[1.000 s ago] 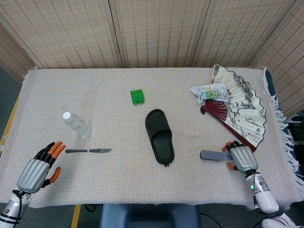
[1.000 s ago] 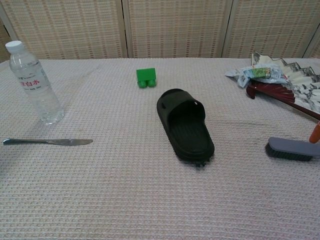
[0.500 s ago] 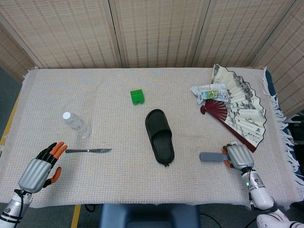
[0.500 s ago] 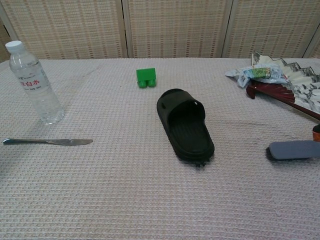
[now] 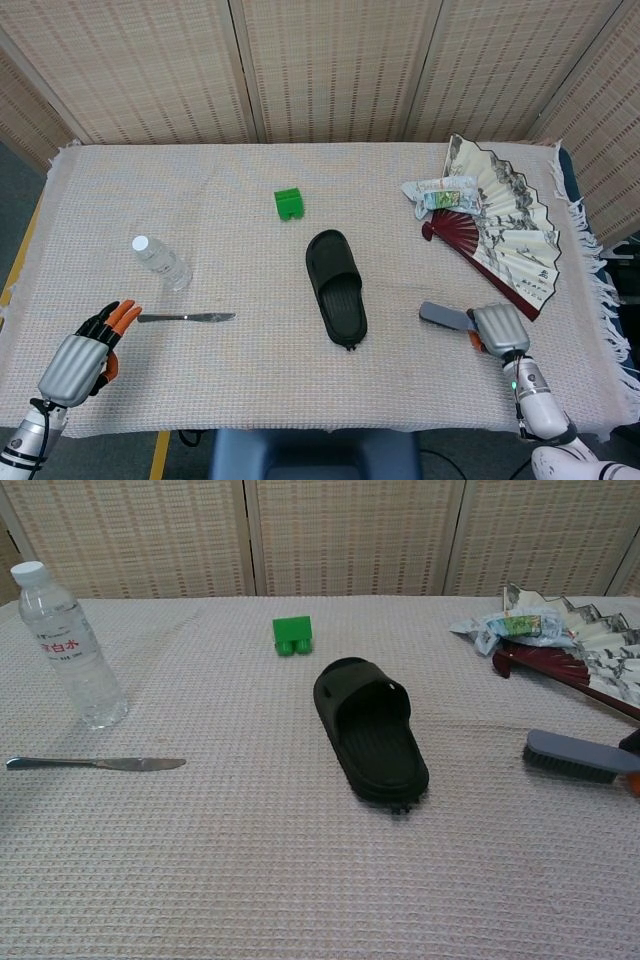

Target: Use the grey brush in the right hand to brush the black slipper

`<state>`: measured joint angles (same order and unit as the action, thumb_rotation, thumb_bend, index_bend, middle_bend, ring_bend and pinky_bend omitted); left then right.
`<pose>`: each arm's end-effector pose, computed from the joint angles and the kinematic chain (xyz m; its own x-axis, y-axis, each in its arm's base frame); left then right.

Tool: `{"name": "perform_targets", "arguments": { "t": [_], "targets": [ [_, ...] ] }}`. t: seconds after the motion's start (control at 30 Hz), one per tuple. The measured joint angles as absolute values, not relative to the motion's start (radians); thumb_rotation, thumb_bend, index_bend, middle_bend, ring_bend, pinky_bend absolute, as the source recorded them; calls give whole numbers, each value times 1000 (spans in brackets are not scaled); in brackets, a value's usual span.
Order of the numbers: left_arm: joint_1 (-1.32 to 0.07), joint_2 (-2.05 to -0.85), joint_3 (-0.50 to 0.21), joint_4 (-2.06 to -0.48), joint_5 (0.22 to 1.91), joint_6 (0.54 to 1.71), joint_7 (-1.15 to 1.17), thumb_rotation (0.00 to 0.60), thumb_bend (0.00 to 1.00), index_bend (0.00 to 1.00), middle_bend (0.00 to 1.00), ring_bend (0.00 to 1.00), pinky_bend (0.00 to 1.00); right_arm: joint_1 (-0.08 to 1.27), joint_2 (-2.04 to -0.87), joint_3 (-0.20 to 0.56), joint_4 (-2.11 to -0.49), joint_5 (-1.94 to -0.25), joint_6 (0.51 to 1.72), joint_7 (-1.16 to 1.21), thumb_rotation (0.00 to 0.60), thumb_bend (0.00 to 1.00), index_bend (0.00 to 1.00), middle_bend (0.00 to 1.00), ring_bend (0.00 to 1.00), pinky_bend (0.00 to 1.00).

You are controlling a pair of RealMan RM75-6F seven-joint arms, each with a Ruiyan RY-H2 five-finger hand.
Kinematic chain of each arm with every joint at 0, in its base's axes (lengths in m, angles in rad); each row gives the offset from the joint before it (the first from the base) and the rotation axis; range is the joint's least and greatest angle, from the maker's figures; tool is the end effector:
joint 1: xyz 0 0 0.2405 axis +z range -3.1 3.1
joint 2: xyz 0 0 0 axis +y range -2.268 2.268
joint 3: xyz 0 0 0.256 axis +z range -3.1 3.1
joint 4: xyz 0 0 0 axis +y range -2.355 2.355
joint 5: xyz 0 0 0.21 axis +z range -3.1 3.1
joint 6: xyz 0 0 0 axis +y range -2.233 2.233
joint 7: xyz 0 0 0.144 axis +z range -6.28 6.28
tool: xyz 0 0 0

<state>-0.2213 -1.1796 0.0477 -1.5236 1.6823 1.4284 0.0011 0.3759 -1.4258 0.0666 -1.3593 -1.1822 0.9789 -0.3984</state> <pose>-0.2861 0.1981 0.1167 0.4632 0.0883 0.8819 0.8545 -0.3087 -0.4179 -0.3211 -0.2650 0.0291 0.6075 -0.3774 0.6990 -0.7790 -0.1112 0.6171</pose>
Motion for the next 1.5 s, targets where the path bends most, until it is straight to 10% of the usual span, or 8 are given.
{"name": "perform_targets", "arguments": {
  "t": [0.77,1.5],
  "targets": [
    [-224,-1180,54,-1532,1689,1418,8,600,1000,0,0,4,210,444,-1432,150,-1355,-1215,1015,-314,600,548,878,771,812,1000],
    [-243,-1154,59,-1532,1687,1393,-71,600,1000,0,0,11,213,872,-1762,315,-1153,-724,915,-862,600,548,878,770,812,1000]
  ]
}}
